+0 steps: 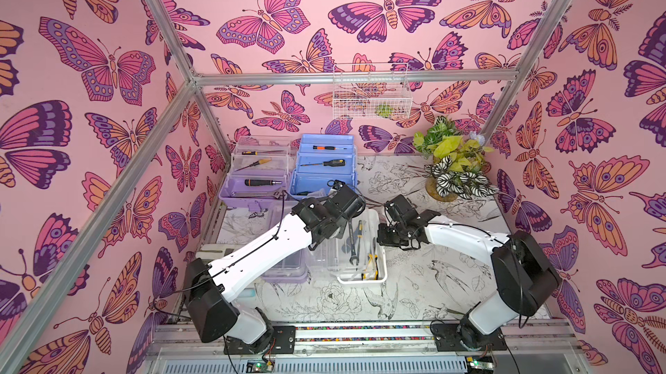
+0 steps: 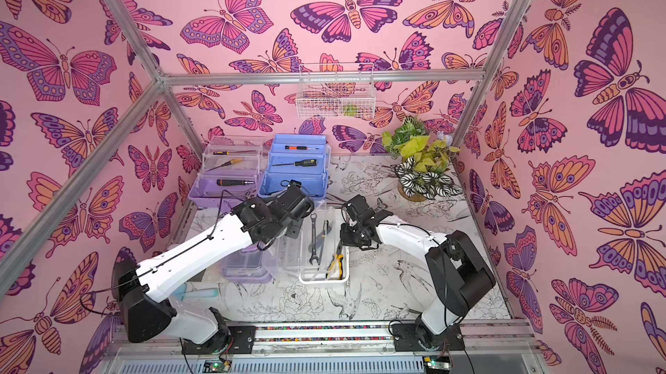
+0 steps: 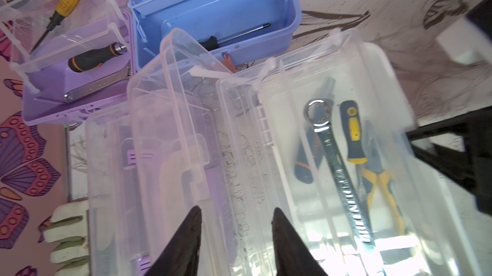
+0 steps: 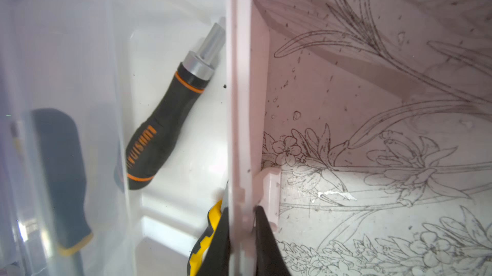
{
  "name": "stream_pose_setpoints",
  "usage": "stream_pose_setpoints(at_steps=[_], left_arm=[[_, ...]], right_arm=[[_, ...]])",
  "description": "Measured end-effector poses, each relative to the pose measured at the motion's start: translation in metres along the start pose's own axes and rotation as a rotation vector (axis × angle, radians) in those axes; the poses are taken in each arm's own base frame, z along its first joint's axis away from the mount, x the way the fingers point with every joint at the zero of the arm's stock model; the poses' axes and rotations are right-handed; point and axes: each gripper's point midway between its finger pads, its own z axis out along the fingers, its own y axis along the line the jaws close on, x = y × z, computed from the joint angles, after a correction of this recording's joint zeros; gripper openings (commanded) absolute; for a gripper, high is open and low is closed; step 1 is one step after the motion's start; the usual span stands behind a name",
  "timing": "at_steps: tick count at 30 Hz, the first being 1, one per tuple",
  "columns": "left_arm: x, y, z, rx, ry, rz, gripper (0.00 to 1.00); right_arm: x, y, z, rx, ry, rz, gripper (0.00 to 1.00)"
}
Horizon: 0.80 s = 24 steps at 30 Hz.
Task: Close toolboxes
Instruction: Close the toolbox lid.
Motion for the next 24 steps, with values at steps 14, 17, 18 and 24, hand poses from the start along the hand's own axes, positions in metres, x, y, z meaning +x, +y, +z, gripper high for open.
stream_pose_setpoints(at_steps=[14,17,18,24], left_arm=[[-0.027,-0.087,-0.006,0.308,-0.046,0.040,0.62],[-0.027,-0.098,-0.005,0.349,-0.044,0.047,0.65],[-0.027,-0.101,-0.005,0.358,-0.044,0.048,0.66],[-0.029,-0.105,-0.007,0.377,-0.050,0.046,0.72]], right_arm=[[-0.009,0.005,-0.057,-0.197,-0.091,0.027,0.32],[-0.005,0.003,-0.060,-0.203,-0.091,0.027,0.30],[-0.003,0.003,-0.059,-0.205,-0.084,0.026,0.30],[0.006,-0.002,-0.054,-0.200,-0.056,0.013,0.28]])
